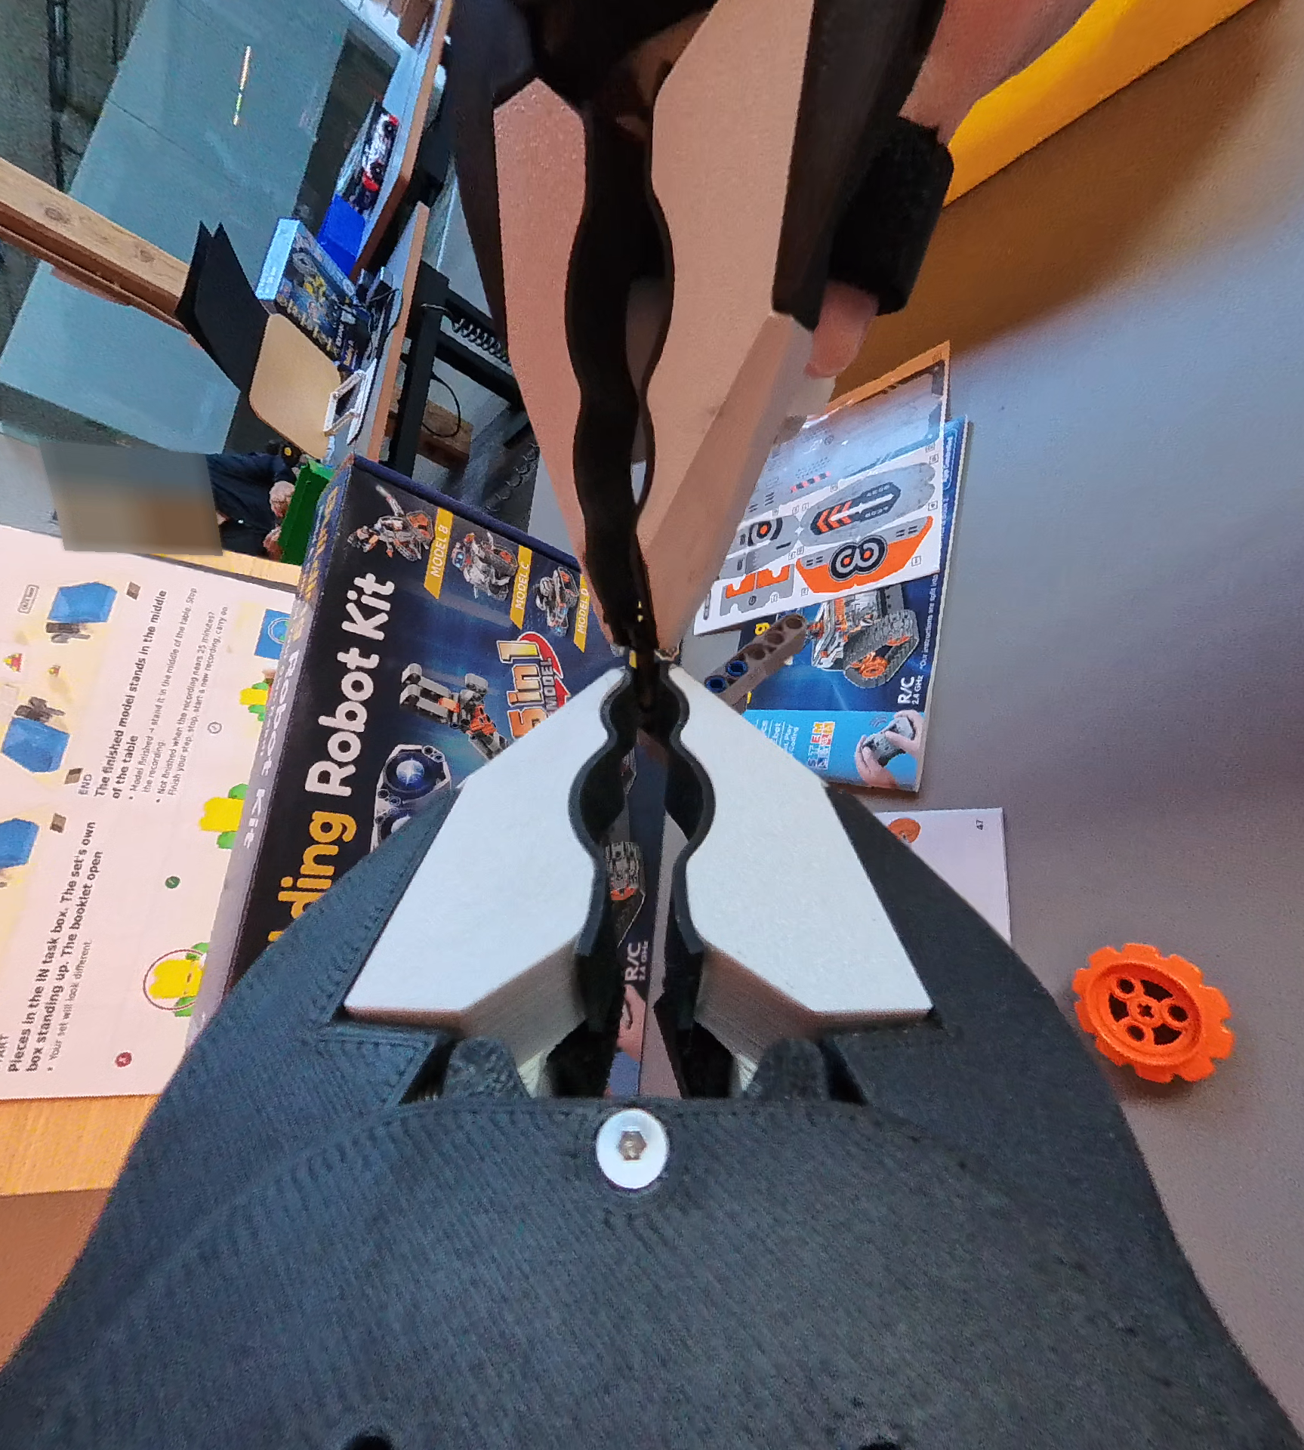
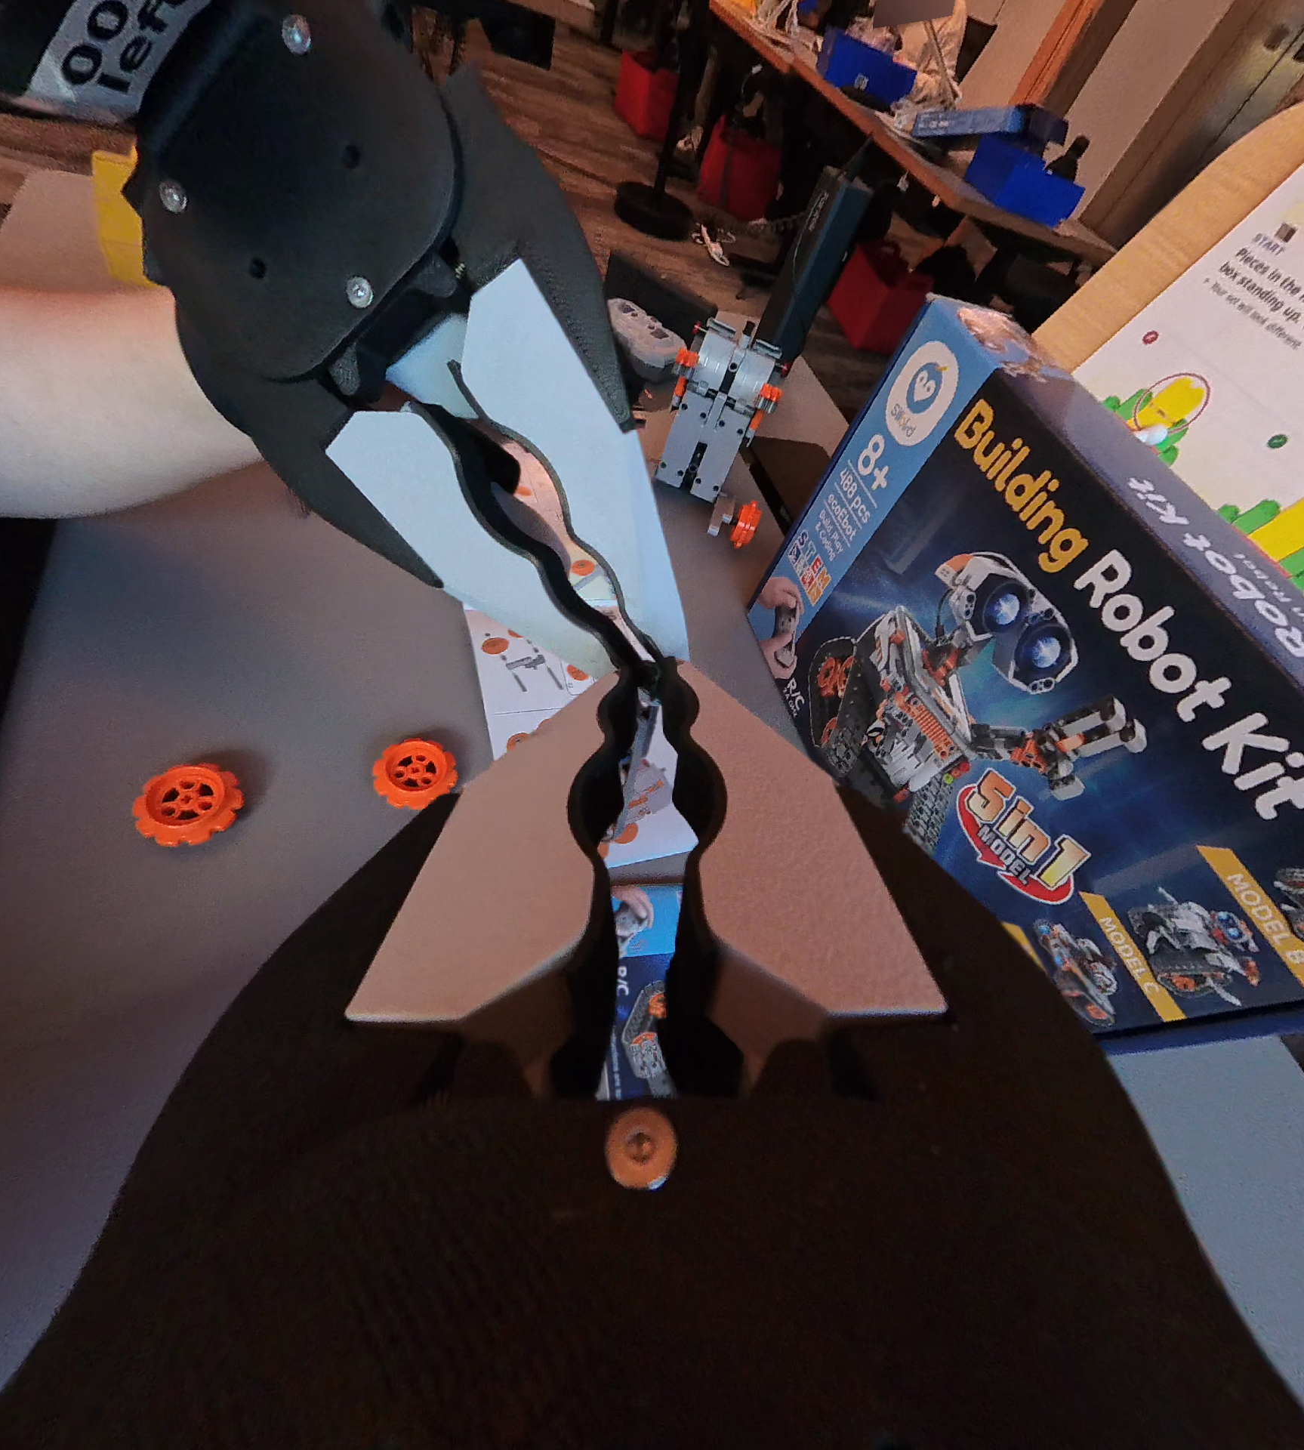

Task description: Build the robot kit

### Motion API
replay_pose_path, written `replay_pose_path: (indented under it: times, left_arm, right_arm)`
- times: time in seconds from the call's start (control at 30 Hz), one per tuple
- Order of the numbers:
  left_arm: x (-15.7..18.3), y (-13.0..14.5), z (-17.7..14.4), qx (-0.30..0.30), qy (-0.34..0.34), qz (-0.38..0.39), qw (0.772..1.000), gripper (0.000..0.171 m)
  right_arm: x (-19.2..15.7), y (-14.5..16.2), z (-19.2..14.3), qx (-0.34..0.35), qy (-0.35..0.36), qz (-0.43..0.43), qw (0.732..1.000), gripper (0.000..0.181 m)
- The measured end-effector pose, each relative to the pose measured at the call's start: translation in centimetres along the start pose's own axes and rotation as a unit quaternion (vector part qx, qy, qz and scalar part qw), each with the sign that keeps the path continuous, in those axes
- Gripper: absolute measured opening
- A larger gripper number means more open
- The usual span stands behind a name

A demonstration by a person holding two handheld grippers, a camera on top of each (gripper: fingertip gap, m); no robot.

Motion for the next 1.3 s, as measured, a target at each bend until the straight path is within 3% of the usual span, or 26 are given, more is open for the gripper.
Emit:
replay_pose_path:
  times: [0.17,0.6,0.7,0.77,0.83,0.93,1.03,1.23,1.3]
  left_arm:
    - [-0.1,0.1,0.2,-0.008,-0.003,-0.006,1.0,0.0]
    - [-0.6,0.3,-0.3,0.014,0.009,-0.031,0.999,0.001]
    - [-0.8,0.6,-0.7,0.031,0.028,-0.057,0.997,0.0]
    - [-1.2,1.6,-0.7,0.019,0.035,-0.094,0.995,0.001]
    - [-2.0,3.2,-0.6,0.01,0.041,-0.169,0.985,0.001]
    - [-1.8,4.8,-0.4,0.048,0.125,-0.316,0.939,0.001]
    - [-2.3,5.7,-1.1,0.077,0.142,-0.369,0.915,0.001]
    - [-2.1,6.5,-1.7,0.085,0.179,-0.45,0.871,0.0]
    - [-1.6,6.9,-1.5,0.068,0.19,-0.451,0.869,0.0]
  right_arm:
    - [0.0,0.1,0.2,-0.019,0.015,-0.017,1.0,0.005]
    - [0.2,-0.7,0.4,0.008,0.033,-0.025,0.999,0.006]
    - [0.6,-0.7,0.4,0.011,0.058,-0.043,0.997,0.027]
    - [0.8,-1.4,0.0,0.032,0.073,-0.054,0.995,0.032]
    - [1.0,-2.1,-0.1,0.053,0.1,-0.075,0.991,0.042]
    - [0.6,-2.5,1.8,0.034,0.154,-0.133,0.978,0.064]
    - [-0.5,-1.2,5.2,-0.02,0.183,-0.194,0.963,0.08]
    - [-2.2,0.7,8.6,-0.029,0.194,-0.244,0.95,0.067]
    - [-2.3,1.2,8.7,-0.04,0.189,-0.255,0.947,0.065]
Point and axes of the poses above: each gripper's, where its closed fingertips meet, z out along the fingers, y out of its underside, x = y × z across the jaws, the point moved 3 cm from there along -z, back along the fingers, and after that the axes turned 14 degrees about y, right-handed, at the moved point
